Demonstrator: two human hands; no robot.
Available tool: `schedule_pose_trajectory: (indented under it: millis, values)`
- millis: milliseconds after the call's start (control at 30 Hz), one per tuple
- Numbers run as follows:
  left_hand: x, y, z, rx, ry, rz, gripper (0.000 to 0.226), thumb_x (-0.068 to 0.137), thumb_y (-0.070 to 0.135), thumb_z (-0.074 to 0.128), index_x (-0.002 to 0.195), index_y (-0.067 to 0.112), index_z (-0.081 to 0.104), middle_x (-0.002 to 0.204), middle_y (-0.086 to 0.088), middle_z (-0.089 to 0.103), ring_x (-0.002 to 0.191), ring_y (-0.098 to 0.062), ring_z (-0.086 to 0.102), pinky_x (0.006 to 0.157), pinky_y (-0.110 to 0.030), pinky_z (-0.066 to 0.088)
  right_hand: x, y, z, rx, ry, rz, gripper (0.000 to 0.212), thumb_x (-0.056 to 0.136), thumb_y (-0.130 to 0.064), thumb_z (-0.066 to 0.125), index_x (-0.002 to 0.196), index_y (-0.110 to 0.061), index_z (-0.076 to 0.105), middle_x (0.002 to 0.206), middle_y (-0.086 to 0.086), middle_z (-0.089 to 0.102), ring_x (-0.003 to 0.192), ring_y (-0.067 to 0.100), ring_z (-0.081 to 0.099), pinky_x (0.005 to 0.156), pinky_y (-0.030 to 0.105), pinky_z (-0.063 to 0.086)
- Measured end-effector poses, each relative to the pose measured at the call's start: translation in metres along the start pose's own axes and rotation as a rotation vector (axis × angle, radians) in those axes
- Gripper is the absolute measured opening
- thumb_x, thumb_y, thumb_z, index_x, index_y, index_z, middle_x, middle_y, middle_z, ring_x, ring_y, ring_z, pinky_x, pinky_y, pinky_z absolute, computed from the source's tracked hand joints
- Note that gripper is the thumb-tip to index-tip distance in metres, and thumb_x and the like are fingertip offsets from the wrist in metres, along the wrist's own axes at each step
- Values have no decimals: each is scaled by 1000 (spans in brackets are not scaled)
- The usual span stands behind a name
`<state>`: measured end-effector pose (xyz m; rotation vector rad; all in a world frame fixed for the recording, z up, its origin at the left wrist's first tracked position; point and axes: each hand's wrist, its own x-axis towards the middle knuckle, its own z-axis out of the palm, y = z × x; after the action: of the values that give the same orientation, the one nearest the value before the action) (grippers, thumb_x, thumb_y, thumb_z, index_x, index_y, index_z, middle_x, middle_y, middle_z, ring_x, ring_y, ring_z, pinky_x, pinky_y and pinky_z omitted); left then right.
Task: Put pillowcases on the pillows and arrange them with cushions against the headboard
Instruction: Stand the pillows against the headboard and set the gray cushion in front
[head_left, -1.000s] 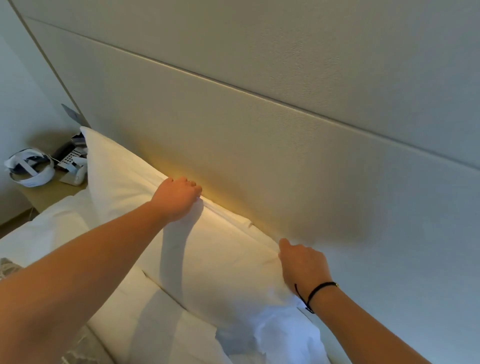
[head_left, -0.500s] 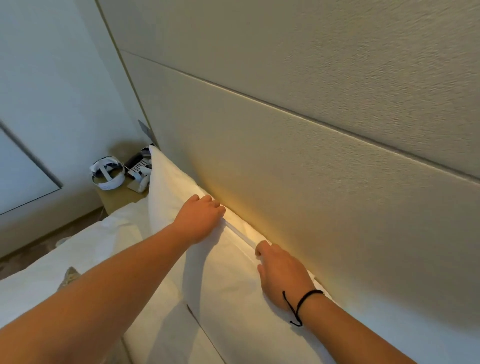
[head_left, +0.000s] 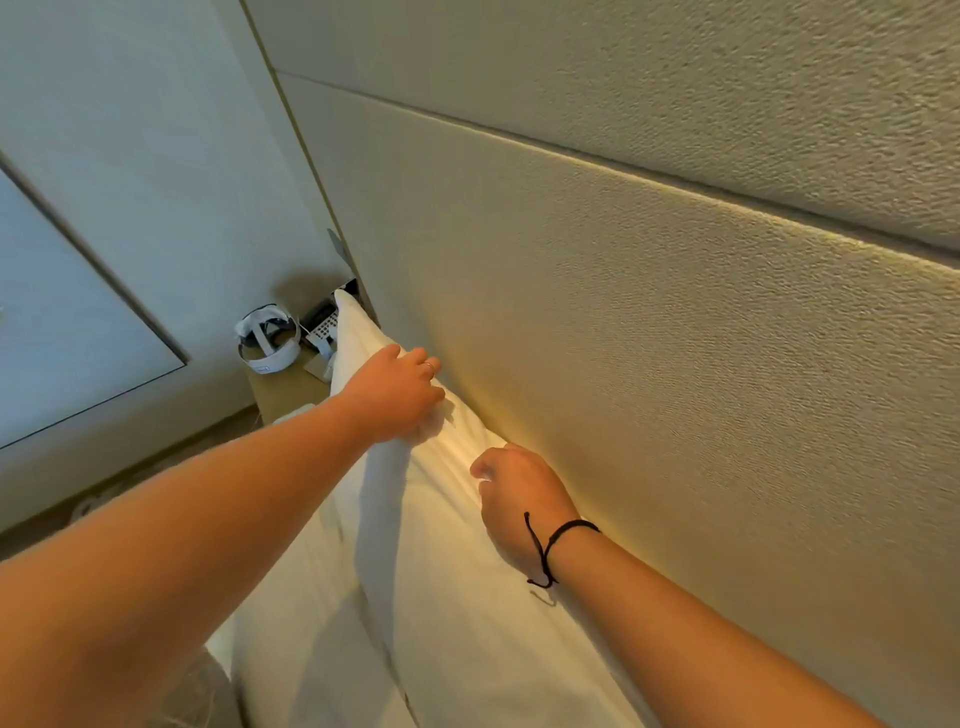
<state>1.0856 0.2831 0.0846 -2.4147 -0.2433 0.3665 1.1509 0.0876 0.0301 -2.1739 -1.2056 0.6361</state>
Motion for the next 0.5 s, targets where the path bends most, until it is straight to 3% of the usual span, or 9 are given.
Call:
schedule_pose_trajectory:
  millis: [133, 233, 333, 433, 500]
  values:
    - [18, -25, 1, -44, -103, -72, 33, 98, 30, 47, 130, 24, 51, 100, -2, 62, 96, -26, 60, 69, -32, 34, 12, 0, -7, 28, 26, -2, 39, 88, 2, 49, 114, -19, 70, 118, -1, 60, 108, 21, 58, 86, 28, 48]
    - [43, -42, -4, -58, -56, -70, 37, 100, 23, 40, 137, 25, 43, 96, -9, 65, 89, -31, 65, 65, -34, 41, 18, -5, -14, -15, 132, -37, 42, 79, 10, 43, 98, -16, 70, 102, 0, 56, 91, 26, 57, 69, 29, 44]
    - [60, -51, -6, -66, -14, -72, 38, 101, 22, 38, 137, 30, 45, 102, -8, 66, 95, -33, 65, 68, -35, 38, 21, -15, -20, -181, 196, -75, 32, 75, 12, 41, 85, -10, 62, 87, 1, 45, 76, 30, 52, 58, 30, 36]
    - [54, -37, 9, -231, 12, -174, 29, 98, 19, 42, 126, 22, 49, 70, -2, 50, 78, -32, 61, 62, -35, 38, 14, -19, -21, -390, 172, -137, 26, 82, 10, 44, 72, -14, 41, 88, 5, 43, 67, 26, 40, 54, 31, 29]
    - [46, -24, 22, -381, 56, -286, 20, 96, 21, 45, 116, 17, 47, 66, -2, 44, 67, -30, 53, 59, -36, 44, 8, -17, -21, -497, 120, -160, 32, 83, 10, 44, 67, -15, 30, 98, 8, 50, 67, 25, 41, 58, 32, 31]
